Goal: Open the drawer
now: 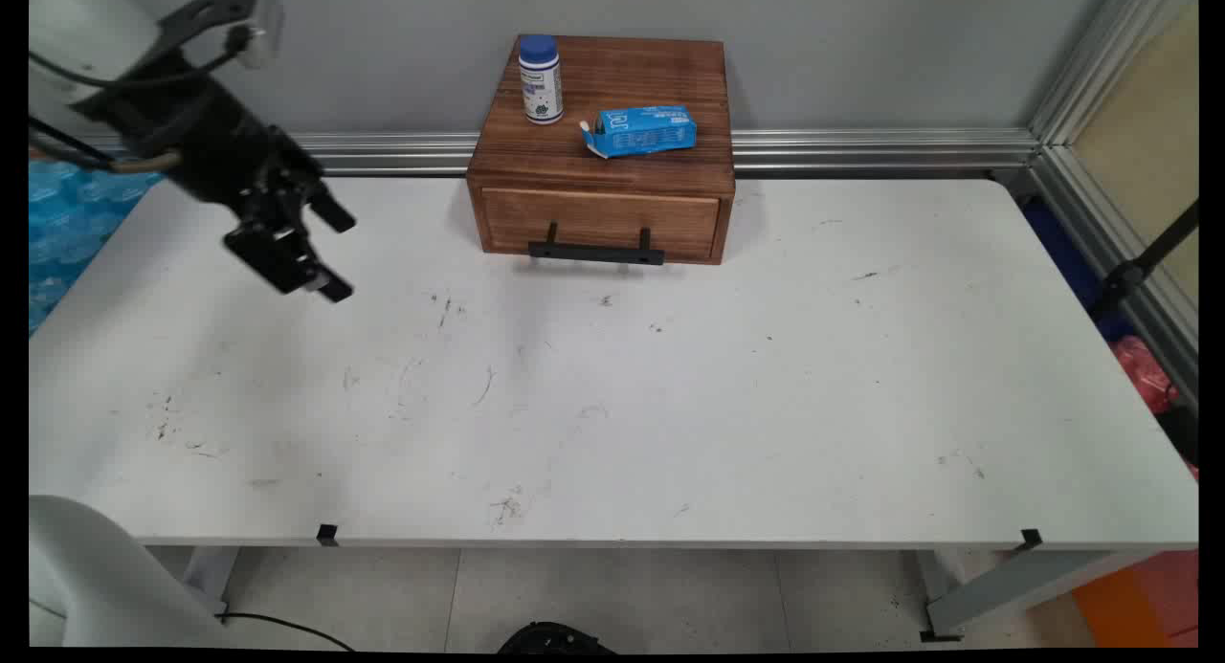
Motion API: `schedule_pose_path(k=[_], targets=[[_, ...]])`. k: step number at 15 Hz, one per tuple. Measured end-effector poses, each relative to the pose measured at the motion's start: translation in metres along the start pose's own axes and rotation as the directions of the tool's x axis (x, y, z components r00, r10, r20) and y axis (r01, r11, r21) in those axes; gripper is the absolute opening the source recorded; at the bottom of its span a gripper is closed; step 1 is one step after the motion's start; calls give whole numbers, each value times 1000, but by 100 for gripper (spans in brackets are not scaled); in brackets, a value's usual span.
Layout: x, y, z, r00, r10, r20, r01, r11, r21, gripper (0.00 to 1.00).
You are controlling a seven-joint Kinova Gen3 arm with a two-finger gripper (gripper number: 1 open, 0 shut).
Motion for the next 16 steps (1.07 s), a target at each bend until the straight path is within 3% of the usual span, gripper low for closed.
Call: schedule_pose_path(k=[6,16], targets=[[31,-24,35,1000,2,-25,0,999,52,100],[93,-56,114,996,70,-56,-64,993,95,100]])
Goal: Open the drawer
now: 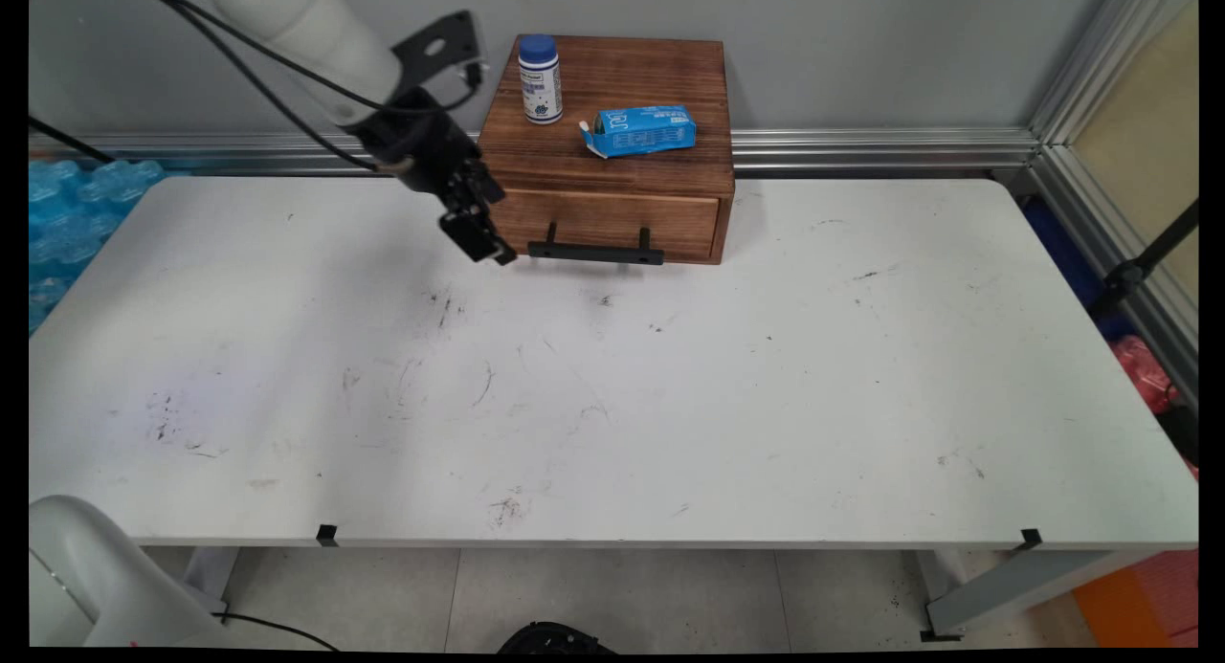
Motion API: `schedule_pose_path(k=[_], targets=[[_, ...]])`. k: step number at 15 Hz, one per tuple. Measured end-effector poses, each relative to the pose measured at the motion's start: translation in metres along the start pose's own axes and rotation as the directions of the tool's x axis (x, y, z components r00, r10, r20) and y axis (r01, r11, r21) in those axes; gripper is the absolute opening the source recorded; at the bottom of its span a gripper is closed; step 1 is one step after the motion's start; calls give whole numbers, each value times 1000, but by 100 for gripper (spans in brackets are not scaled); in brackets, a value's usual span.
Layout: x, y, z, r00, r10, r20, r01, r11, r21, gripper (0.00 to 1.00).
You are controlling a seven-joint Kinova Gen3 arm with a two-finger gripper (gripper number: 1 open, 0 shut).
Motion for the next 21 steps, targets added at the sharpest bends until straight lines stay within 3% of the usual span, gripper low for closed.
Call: schedule_pose_path(k=[10,21], targets=[[38,-12,83,993,118,13,-118,993,12,100],[51,-19,153,974,219,56,-218,976,-15,100]])
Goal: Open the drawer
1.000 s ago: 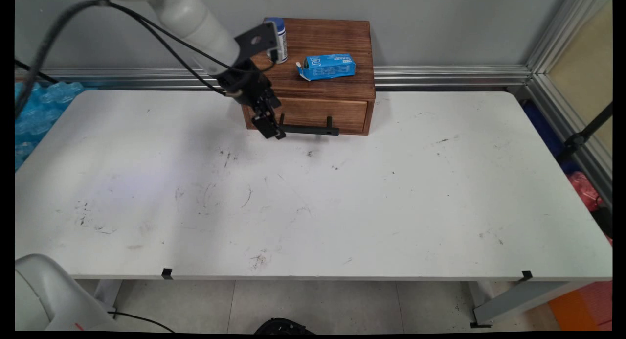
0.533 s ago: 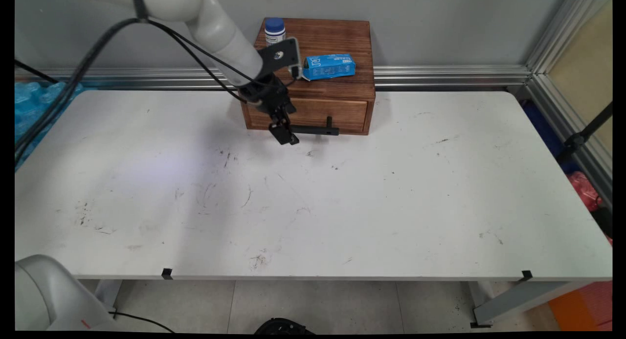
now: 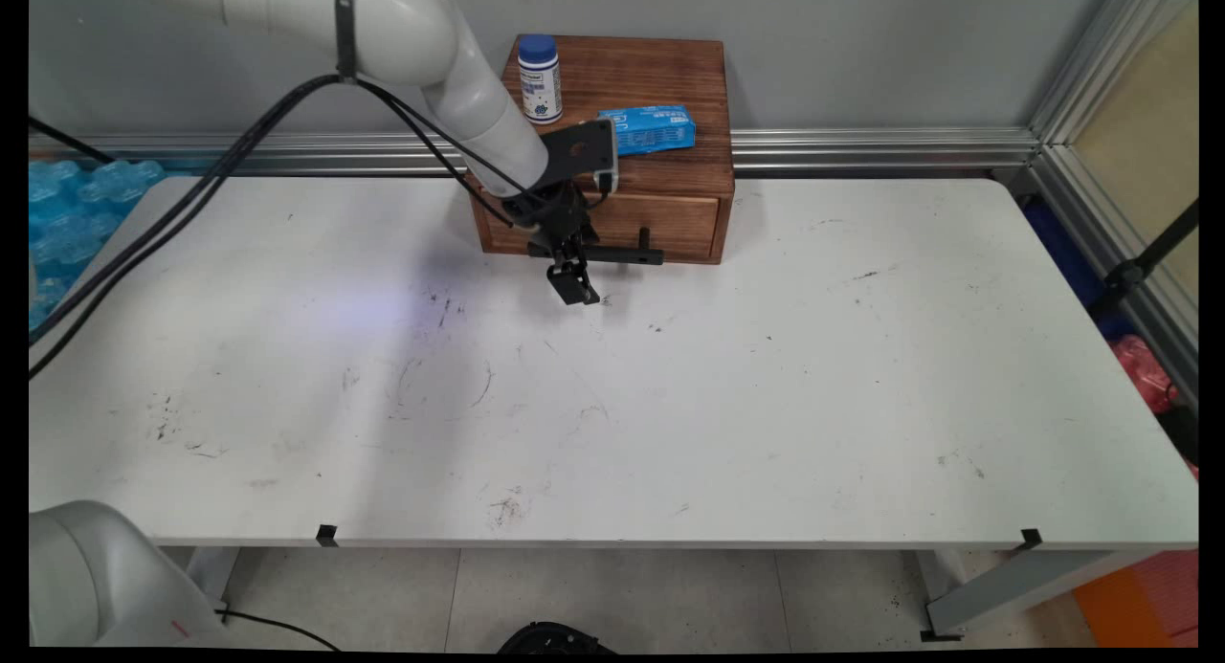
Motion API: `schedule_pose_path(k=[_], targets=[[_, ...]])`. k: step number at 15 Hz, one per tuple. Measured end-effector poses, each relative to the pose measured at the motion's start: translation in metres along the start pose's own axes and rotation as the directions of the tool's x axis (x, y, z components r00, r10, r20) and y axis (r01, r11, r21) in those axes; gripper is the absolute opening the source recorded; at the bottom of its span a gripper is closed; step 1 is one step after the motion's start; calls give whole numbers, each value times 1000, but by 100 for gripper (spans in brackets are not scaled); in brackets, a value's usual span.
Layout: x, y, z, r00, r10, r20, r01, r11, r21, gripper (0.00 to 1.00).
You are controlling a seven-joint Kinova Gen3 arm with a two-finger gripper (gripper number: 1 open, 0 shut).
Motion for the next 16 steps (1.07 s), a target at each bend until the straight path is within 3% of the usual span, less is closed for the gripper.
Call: schedule_pose_path(k=[9,16], targets=[[-1,1,30,999,46,20,-46,998,-34,100],[3,22,27,998,59,13,-58,996,-68,100]])
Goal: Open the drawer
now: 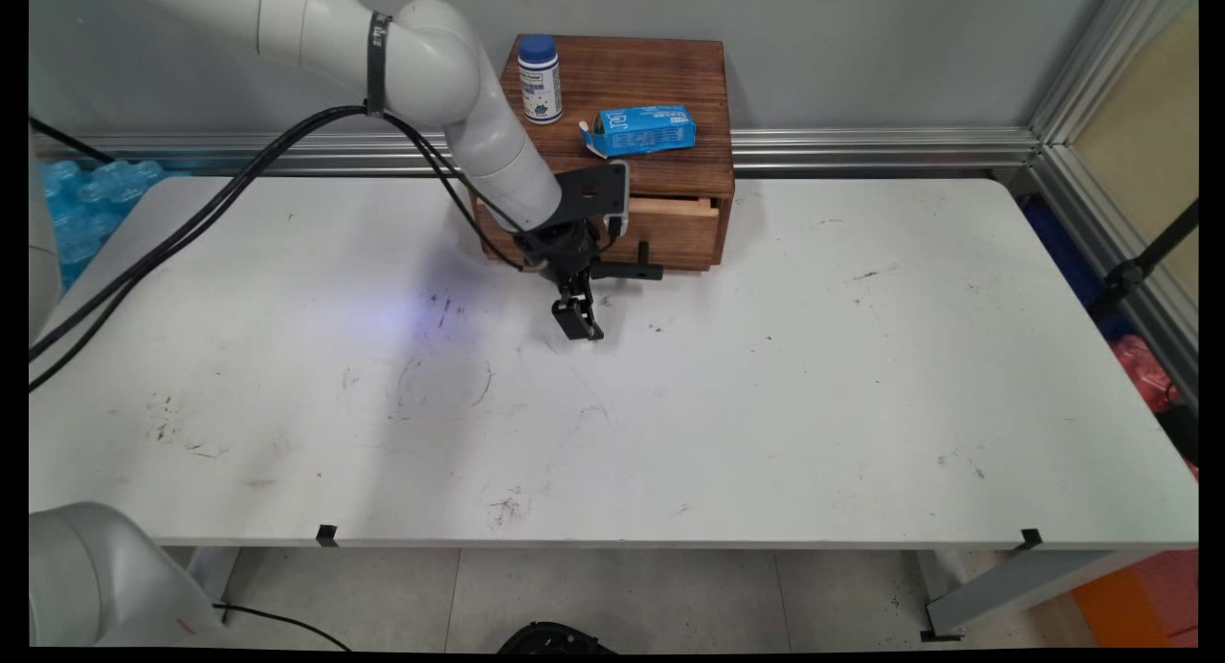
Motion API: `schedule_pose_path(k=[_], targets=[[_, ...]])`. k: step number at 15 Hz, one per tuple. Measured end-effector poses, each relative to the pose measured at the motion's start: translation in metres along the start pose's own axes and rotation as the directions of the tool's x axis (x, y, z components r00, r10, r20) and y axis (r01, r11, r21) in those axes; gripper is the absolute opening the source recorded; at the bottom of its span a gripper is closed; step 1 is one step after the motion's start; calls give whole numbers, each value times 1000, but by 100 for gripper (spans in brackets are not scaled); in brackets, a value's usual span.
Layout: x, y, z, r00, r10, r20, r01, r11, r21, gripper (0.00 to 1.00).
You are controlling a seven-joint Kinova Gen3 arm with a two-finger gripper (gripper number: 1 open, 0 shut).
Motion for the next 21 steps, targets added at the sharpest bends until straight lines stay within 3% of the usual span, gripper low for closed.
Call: schedule_pose_path(k=[9,21], targets=[[2,46,-19,1000,-2,-1,2,999,-53,100],[9,124,-47,999,-41,-7,40,994,-105,100]])
